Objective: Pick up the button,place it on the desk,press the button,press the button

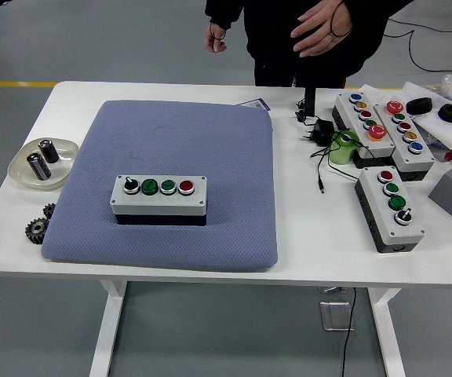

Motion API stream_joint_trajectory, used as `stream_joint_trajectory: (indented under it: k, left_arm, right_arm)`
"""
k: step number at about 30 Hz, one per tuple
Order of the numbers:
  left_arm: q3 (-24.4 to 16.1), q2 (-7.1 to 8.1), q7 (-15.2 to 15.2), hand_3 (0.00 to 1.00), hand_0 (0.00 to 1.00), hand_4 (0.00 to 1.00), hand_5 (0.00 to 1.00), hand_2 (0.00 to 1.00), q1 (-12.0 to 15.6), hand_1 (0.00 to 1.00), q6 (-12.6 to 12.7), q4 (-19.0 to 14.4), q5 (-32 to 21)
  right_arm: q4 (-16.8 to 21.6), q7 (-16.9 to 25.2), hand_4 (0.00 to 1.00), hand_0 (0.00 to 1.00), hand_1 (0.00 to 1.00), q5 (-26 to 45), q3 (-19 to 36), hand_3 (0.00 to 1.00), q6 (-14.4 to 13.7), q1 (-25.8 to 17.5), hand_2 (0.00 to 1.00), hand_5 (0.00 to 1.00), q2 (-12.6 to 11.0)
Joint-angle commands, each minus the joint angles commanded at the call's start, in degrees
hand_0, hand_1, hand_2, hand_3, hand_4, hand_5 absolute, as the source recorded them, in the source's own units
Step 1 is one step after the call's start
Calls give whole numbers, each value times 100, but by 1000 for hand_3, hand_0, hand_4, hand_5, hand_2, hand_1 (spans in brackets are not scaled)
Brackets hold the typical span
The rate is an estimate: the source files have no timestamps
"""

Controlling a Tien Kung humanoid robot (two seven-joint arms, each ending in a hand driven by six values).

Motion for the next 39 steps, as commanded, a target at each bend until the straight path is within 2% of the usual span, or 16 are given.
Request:
stream_joint_trajectory:
  k: [2,4,10,13,14,17,19,21,24,29,32,35,39]
  left_arm:
    - [-61,2,-3,954,831,807,998,899,26,861,40,56,-148]
    - [-59,-8,-13,954,831,807,998,899,74,861,78,150,153]
    - [-32,-127,-72,961,833,805,998,901,101,865,112,276,344]
    - [-19,-140,-94,961,833,805,998,901,61,865,52,304,364]
    - [-26,-149,-112,961,835,805,998,903,65,866,50,315,369]
    - [-20,-177,-159,961,835,805,998,903,83,866,35,367,379]
    - [-6,-189,-192,961,835,805,998,903,79,866,-5,403,422]
    - [-17,-206,-214,957,838,802,998,902,80,866,-29,425,433]
    - [-42,-248,-223,957,838,802,998,902,77,866,-29,445,458]
    - [-59,-234,-233,958,837,798,998,903,117,866,-38,447,501]
    - [-88,-284,-234,957,837,797,998,905,111,866,-24,476,498]
    - [-47,-339,-237,957,837,797,998,905,67,866,-28,487,523]
    - [29,-332,-216,957,839,799,998,906,48,866,-15,513,583]
  right_arm:
    - [0,49,215,779,769,-6,60,630,7,-7,779,137,3]
    - [0,138,215,779,769,90,65,630,16,-1,779,137,3]
    - [0,309,234,793,777,-15,384,644,180,42,792,153,12]
    - [0,417,234,793,777,-51,530,644,398,71,792,153,27]
    - [0,433,277,796,786,-55,582,663,459,79,808,219,30]
    - [0,442,277,796,786,-30,633,663,793,114,808,219,31]
    - [0,386,277,796,786,-276,686,663,1004,149,808,219,28]
    - [0,339,264,794,785,-339,615,659,1151,165,805,186,28]
    - [0,232,264,794,785,-431,748,659,1144,187,805,186,39]
    - [0,121,265,792,785,-279,725,659,1036,188,807,187,49]
    - [0,79,257,794,785,-261,694,658,984,183,810,177,56]
    - [0,48,257,794,785,-274,722,658,971,187,810,177,42]
    - [0,-6,243,795,786,-311,783,658,932,189,812,163,38]
